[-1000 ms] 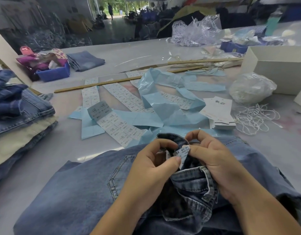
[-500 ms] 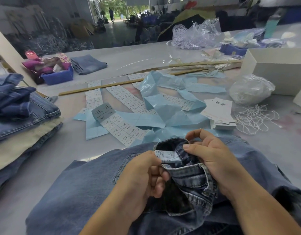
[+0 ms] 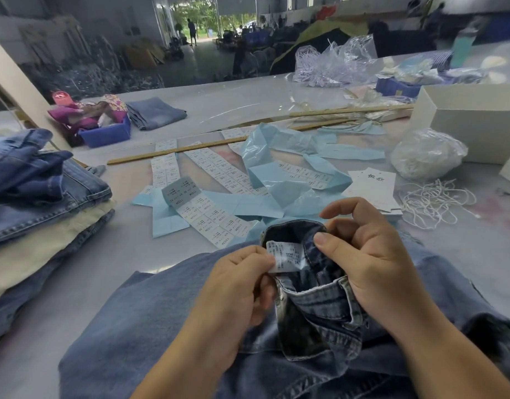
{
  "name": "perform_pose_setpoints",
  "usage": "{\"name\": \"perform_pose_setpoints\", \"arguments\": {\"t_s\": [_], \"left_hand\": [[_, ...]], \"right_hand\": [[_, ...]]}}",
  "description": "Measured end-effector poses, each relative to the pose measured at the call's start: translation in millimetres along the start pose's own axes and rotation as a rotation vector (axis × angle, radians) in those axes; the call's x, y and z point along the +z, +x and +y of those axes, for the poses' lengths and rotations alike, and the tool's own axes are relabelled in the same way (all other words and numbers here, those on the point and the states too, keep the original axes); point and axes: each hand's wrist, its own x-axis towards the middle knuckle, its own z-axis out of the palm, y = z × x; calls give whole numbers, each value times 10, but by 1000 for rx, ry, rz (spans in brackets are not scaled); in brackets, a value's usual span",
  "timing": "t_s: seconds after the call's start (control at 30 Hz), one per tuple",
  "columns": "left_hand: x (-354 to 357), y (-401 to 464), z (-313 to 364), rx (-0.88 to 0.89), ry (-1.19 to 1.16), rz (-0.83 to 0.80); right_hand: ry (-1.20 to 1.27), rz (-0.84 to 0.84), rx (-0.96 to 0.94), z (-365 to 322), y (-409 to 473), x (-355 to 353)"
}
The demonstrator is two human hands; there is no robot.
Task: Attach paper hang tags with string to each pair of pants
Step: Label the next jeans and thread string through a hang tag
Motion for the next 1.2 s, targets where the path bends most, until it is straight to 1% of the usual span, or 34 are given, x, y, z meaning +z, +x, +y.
{"name": "perform_pose_setpoints", "arguments": {"t_s": [0.2,0.37,0.53,0.77,0.87,0.97,1.07,1.2], "left_hand": [[-41,-66,56,-4,-42,-3],[-44,-78,28,-57,-79,6],[-76,-95,28,-126,-123,-33],[-139,-111,8,-190,-110,-91],[-147,-132,14,-177,-85,-124],[-148,-146,21,-125,-34,-148],[-157,-149,14,-72,13,-134],[-173,-148,10,-21,138,-115]], "right_hand": [[-118,19,-56,-53,-22,28],[-180,-23,-70,-64,-75,30],[-194,-70,-93,-107,-120,36],[-190,-133,-96,-86,-180,23],[-166,-165,-101,-95,-195,34],[-189,-170,-115,-111,-204,53],[-199,-179,-99,-118,-211,73],[-173,-217,-86,-143,-200,91]]}}
